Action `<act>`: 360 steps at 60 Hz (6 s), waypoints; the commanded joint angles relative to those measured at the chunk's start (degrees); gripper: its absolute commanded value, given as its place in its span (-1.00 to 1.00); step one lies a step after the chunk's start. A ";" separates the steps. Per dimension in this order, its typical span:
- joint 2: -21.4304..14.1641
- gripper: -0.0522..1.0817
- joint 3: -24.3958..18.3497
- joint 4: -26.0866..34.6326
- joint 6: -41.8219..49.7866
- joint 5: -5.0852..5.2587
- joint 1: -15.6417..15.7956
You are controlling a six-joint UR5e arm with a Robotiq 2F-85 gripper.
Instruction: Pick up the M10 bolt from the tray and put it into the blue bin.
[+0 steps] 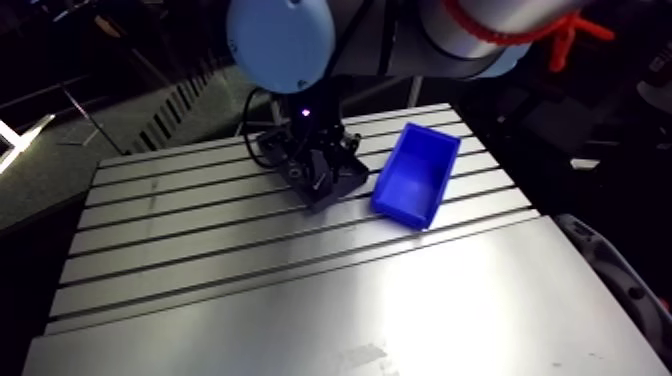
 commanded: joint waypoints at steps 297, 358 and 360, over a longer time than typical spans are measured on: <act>-14.84 0.99 -6.23 15.64 -90.68 1.60 -16.68; -8.43 0.99 4.02 -1.65 -92.10 0.28 -17.55; -8.23 0.99 4.28 -2.09 -92.18 0.28 -17.57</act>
